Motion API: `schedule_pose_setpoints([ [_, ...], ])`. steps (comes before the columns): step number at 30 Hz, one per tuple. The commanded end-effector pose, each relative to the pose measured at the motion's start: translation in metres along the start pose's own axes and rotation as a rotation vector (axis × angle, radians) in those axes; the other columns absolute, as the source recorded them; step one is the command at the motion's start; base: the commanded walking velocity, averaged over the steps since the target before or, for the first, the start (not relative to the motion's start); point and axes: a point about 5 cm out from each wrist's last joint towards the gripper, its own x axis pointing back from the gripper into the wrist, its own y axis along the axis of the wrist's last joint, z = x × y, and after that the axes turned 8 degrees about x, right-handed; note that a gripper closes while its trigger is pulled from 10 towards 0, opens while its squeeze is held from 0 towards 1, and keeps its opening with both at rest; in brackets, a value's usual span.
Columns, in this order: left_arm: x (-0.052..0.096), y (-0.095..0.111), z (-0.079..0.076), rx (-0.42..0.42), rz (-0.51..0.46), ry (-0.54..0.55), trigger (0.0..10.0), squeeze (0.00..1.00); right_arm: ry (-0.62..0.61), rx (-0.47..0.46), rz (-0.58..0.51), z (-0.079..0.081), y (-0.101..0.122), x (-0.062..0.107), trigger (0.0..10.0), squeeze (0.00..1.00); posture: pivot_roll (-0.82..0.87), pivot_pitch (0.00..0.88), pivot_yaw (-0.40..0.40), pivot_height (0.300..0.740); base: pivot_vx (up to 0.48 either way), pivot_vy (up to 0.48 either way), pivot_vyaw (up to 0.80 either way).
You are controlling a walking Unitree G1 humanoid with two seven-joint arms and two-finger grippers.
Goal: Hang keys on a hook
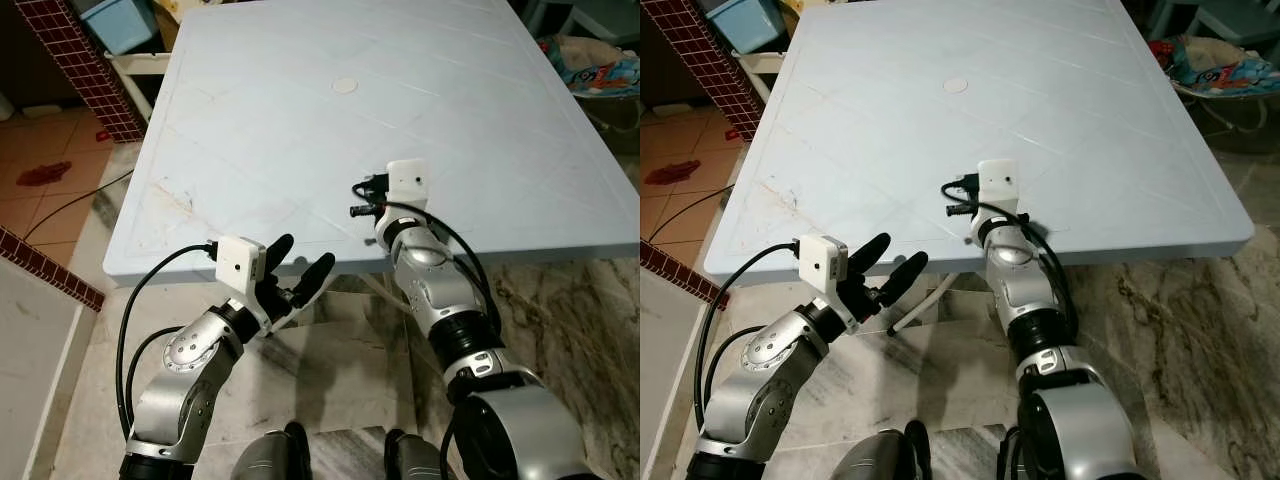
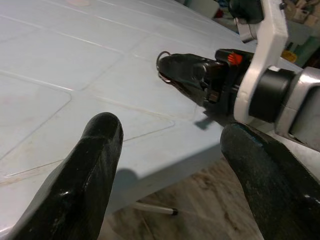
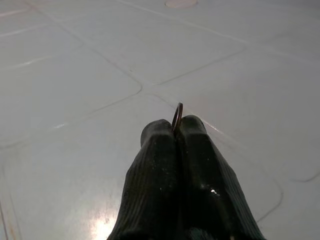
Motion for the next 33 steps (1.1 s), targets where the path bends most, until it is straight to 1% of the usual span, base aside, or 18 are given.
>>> schedule_pose_setpoints([
  [1, 0.002, 0.001, 0.004, -0.021, -0.003, 0.027, 10.0, 0.0, 0.002, 0.036, 0.033, 0.004, -0.011, 0.005, 0.0, 0.0, -0.03, 0.196, 0.11, 0.74, 0.0, 0.0, 0.0],
  [4, 0.001, 0.003, 0.008, -0.029, -0.019, 0.048, 10.0, 0.0, -0.019, 0.094, -0.04, 0.003, -0.001, 0.008, 0.0, 0.0, -0.04, 0.19, 0.108, 0.74, 0.0, 0.0, 0.0],
  [5, 0.001, 0.004, 0.009, -0.033, -0.023, 0.057, 10.0, 0.0, -0.036, 0.146, -0.083, 0.003, 0.005, 0.011, 0.0, 0.0, -0.04, 0.188, 0.108, 0.74, 0.0, 0.0, 0.0],
  [6, 0.001, 0.004, 0.009, -0.033, -0.023, 0.057, 10.0, 0.0, -0.036, 0.146, -0.083, 0.003, 0.005, 0.011, 0.0, 0.0, -0.04, 0.188, 0.108, 0.74, 0.0, 0.0, 0.0],
  [7, 0.001, 0.004, 0.009, -0.034, -0.024, 0.059, 10.0, 0.0, -0.043, 0.169, -0.099, 0.003, 0.007, 0.012, 0.0, 0.0, -0.04, 0.188, 0.108, 0.74, 0.0, 0.0, 0.0],
  [9, 0.001, 0.004, 0.009, -0.034, -0.025, 0.059, 10.0, 0.0, -0.057, 0.17, -0.126, 0.002, 0.01, 0.014, 0.0, 0.0, -0.04, 0.187, 0.109, 0.74, 0.0, 0.0, 0.0],
  [11, 0.0, 0.005, 0.009, -0.036, -0.029, 0.061, 10.0, 0.0, -0.086, 0.201, -0.181, 0.001, 0.017, 0.018, 0.0, 0.0, -0.04, 0.185, 0.11, 0.74, 0.0, 0.0, 0.0],
  [15, -0.001, 0.004, 0.009, -0.038, -0.033, 0.062, 10.0, 0.0, -0.11, 0.227, -0.246, 0.001, 0.028, 0.023, 0.0, 0.0, -0.04, 0.183, 0.114, 0.74, 0.0, 0.0, 0.0],
  [16, -0.001, 0.004, 0.009, -0.039, -0.034, 0.062, 10.0, 0.0, -0.106, 0.23, -0.264, 0.002, 0.031, 0.024, 1.1, 0.0, -0.04, 0.184, 0.115, 0.74, 0.0, 0.0, 0.0],
  [17, -0.002, 0.004, 0.009, -0.04, -0.035, 0.063, 10.0, 0.0, -0.11, 0.228, -0.288, 0.002, 0.036, 0.027, 10.0, 0.0, -0.04, 0.182, 0.114, 0.74, 0.0, 0.0, 0.0],
  [20, -0.003, 0.004, 0.009, -0.041, -0.038, 0.065, 10.0, 0.0, -0.109, 0.223, -0.309, 0.002, 0.04, 0.028, 10.0, 0.0, -0.05, 0.18, 0.114, 0.74, 0.0, 0.0, 0.0],
  [21, -0.004, 0.005, 0.009, -0.041, -0.041, 0.078, 10.0, 0.0, -0.106, 0.22, -0.334, 0.003, 0.044, 0.03, 10.0, 0.0, -0.05, 0.178, 0.112, 0.74, 0.0, 0.0, 0.0],
  [24, -0.005, 0.005, 0.011, -0.045, -0.048, 0.099, 10.0, 0.0, -0.11, 0.221, -0.355, 0.002, 0.049, 0.033, 10.0, 0.0, -0.05, 0.176, 0.109, 0.74, 0.0, 0.0, 0.0],
  [26, -0.006, 0.006, 0.013, -0.062, -0.064, 0.133, 10.0, 0.0, -0.108, 0.222, -0.376, 0.001, 0.052, 0.036, 10.0, 0.0, -0.05, 0.172, 0.104, 0.74, 0.0, 0.0, 0.0],
  [29, -0.007, 0.009, 0.021, -0.096, -0.093, 0.231, 10.0, 0.0, -0.115, 0.221, -0.395, -0.002, 0.055, 0.045, 10.0, 0.0, -0.06, 0.168, 0.096, 0.74, 0.0, 0.0, 0.0],
  [31, -0.006, 0.009, 0.025, -0.105, -0.102, 0.267, 10.0, 0.0, -0.114, 0.227, -0.397, -0.003, 0.055, 0.048, 10.0, 0.0, -0.06, 0.167, 0.094, 0.74, 0.0, 0.0, 0.0],
  [33, -0.004, 0.011, 0.03, -0.121, -0.117, 0.318, 10.0, 0.0, -0.118, 0.228, -0.387, -0.004, 0.05, 0.055, 10.0, 0.0, -0.07, 0.166, 0.094, 0.74, 0.0, 0.0, 0.8],
])
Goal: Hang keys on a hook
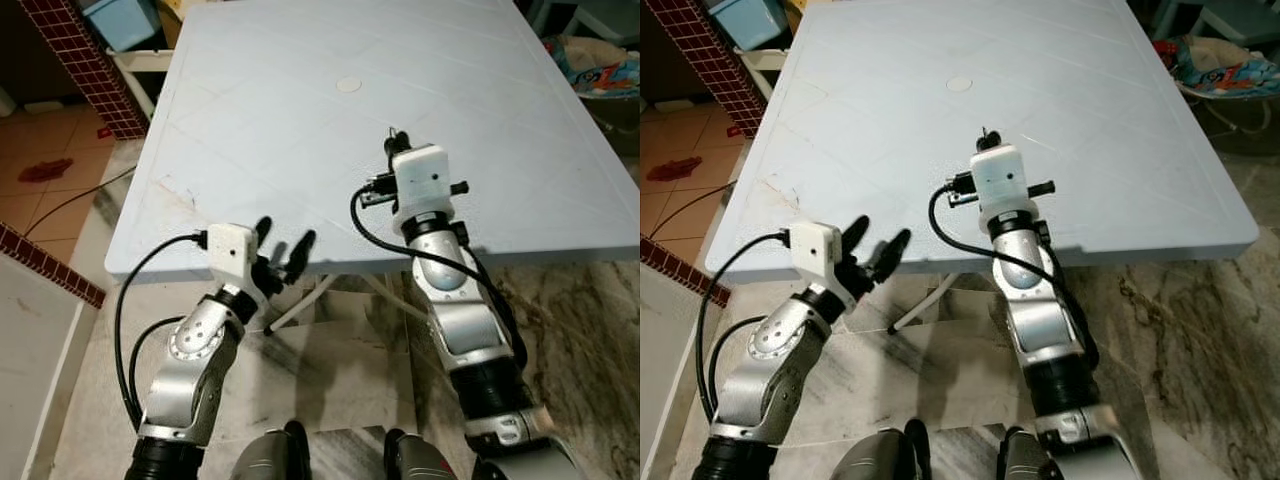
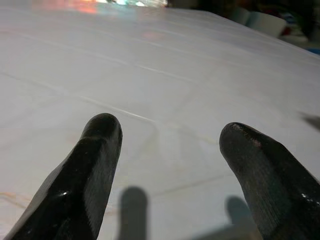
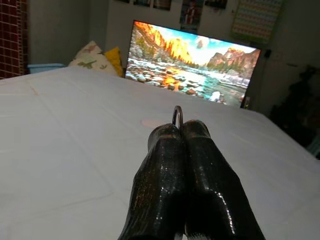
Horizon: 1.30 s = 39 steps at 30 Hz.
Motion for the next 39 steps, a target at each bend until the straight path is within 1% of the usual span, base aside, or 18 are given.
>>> schedule_pose_setpoints([
  [1, 0.004, -0.003, 0.01, -0.022, 0.006, 0.06, 10.0, 0.0, 0.021, -0.005, -0.013, 0.005, 0.006, 0.003, 10.0, 0.0, -0.07, 0.166, 0.094, 0.74, 0.0, 0.0, 0.8],
  [5, 0.002, 0.0, 0.016, -0.066, -0.018, 0.125, 10.0, 0.0, 0.025, -0.015, 0.021, 0.006, 0.002, 0.012, 10.0, 0.0, -0.07, 0.168, 0.099, 0.74, 0.0, 0.0, 0.8],
  [6, 0.002, 0.0, 0.016, -0.066, -0.018, 0.125, 10.0, 0.0, 0.025, -0.015, 0.021, 0.006, 0.002, 0.012, 10.0, 0.0, -0.07, 0.168, 0.099, 0.74, 0.0, 0.0, 0.8],
  [10, -0.001, 0.006, 0.025, -0.112, -0.058, 0.2, 10.0, 0.0, 0.023, -0.023, 0.037, 0.007, 0.002, 0.015, 10.0, 0.0, -0.07, 0.167, 0.105, 0.74, 0.0, 0.0, 0.8],
  [11, -0.001, 0.006, 0.025, -0.112, -0.058, 0.2, 10.0, 0.0, 0.023, -0.023, 0.037, 0.007, 0.002, 0.015, 10.0, 0.0, -0.07, 0.167, 0.105, 0.74, 0.0, 0.0, 0.8],
  [12, -0.001, 0.014, 0.032, -0.116, -0.099, 0.252, 10.0, 0.0, 0.028, -0.024, 0.037, 0.008, 0.003, 0.016, 10.0, 0.0, -0.08, 0.168, 0.107, 0.74, 0.0, 0.0, 0.8],
  [13, 0.0, 0.016, 0.034, -0.114, -0.111, 0.27, 10.0, 0.0, 0.03, -0.024, 0.038, 0.009, 0.003, 0.016, 10.0, 0.0, -0.08, 0.168, 0.107, 0.74, 0.0, 0.0, 0.8],
  [16, 0.001, 0.016, 0.044, -0.106, -0.117, 0.348, 10.0, 0.0, 0.052, -0.019, 0.039, 0.013, 0.003, 0.017, 10.0, 0.0, -0.07, 0.169, 0.105, 0.74, 0.0, 0.0, 0.8],
  [23, 0.004, 0.01, 0.044, -0.114, -0.102, 0.364, 10.0, 0.0, 0.075, -0.019, 0.031, 0.018, 0.007, 0.017, 10.0, 0.0, -0.07, 0.171, 0.1, 0.74, 0.0, 0.0, 0.8],
  [26, 0.006, 0.006, 0.046, -0.117, -0.094, 0.396, 10.0, 0.0, 0.079, -0.021, 0.028, 0.019, 0.008, 0.016, 10.0, 0.0, -0.07, 0.174, 0.097, 0.74, 0.0, 0.0, 0.8],
  [39, 0.006, 0.002, 0.047, -0.122, -0.087, 0.42, 10.0, 0.0, 0.094, -0.026, 0.029, 0.02, 0.008, 0.017, 10.0, 0.0, -0.07, 0.175, 0.089, 0.74, 0.0, 0.0, 0.8],
])
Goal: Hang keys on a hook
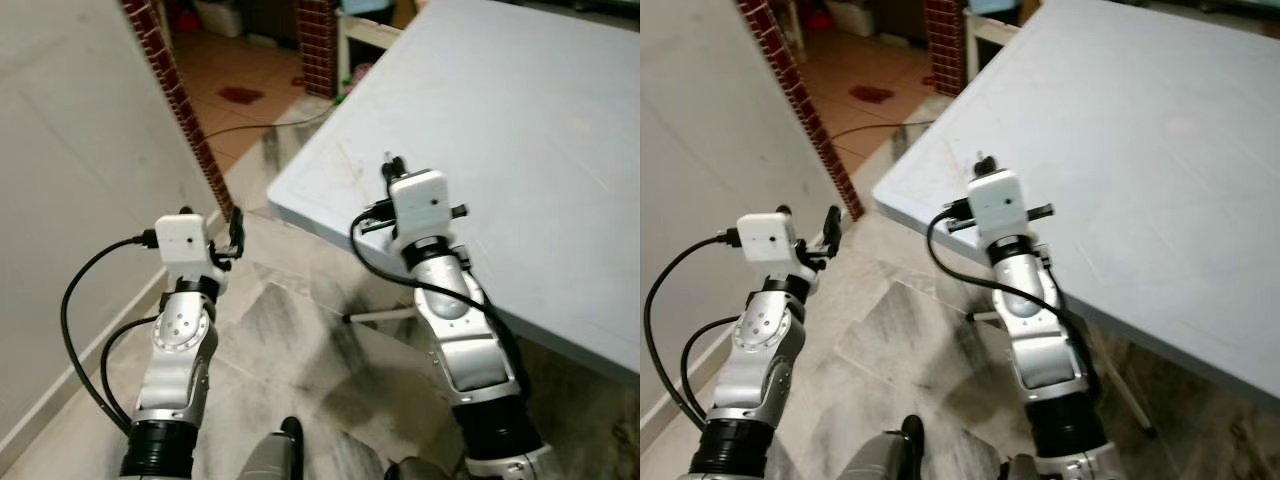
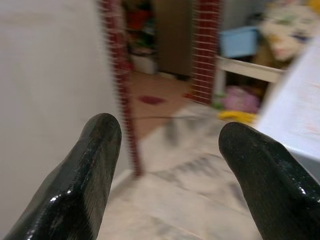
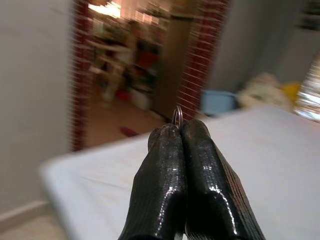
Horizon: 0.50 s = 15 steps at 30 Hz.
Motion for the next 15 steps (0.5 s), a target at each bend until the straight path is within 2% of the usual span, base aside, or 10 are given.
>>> schedule_pose_setpoints([
  [1, 0.002, -0.0032, 0.0023, -0.01, 0.01, 0.018, 10.0, 0.0, 0.004, 0.0, -0.018, -0.0012, 0.0045, -0.0003, 10.0, 0.0, -0.07, 0.178, 0.089, 0.74, 0.0, 0.0, 0.8],
  [15, 0.0041, -0.008, 0.0016, -0.014, 0.019, 0.037, 10.0, 0.0, 0.032, -0.003, -0.024, 0.002, 0.0044, -0.0017, 10.0, 0.0, -0.07, 0.163, 0.061, 0.74, 0.0, 0.0, 0.8],
])
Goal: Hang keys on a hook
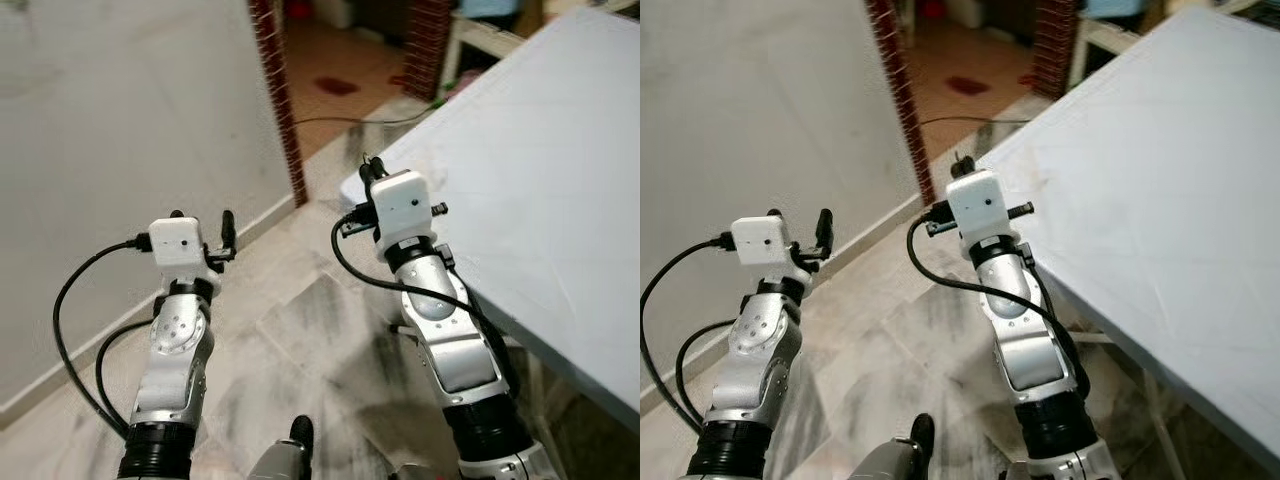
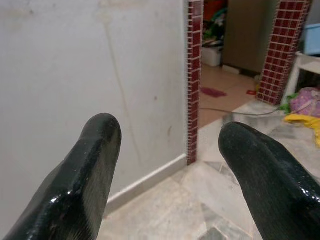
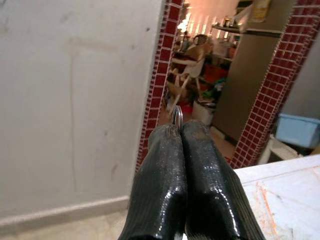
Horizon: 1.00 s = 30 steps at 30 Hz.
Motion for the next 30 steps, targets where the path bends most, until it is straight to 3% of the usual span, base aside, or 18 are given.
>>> schedule_pose_setpoints([
  [1, 0.001, 0.0, 0.008, -0.018, 0.002, 0.027, 10.0, 0.0, 0.019, -0.022, -0.024, 0.006, 0.006, -0.002, 10.0, 0.0, -0.07, 0.161, 0.057, 0.74, 0.0, 0.0, 0.8],
  [20, -0.001, 0.0, 0.008, 0.0, -0.061, 0.107, 10.0, 0.0, 0.118, -0.02, -0.084, 0.012, 0.013, -0.018, 10.0, 0.0, -0.02, 0.085, -0.05, 0.74, 0.0, 0.0, 0.8],
  [30, -0.003, 0.0, 0.003, -0.005, -0.053, 0.052, 10.0, 0.0, 0.083, -0.046, -0.084, 0.012, 0.012, -0.018, 10.0, 0.0, -0.02, 0.096, -0.013, 0.74, 0.0, 0.0, -0.06],
])
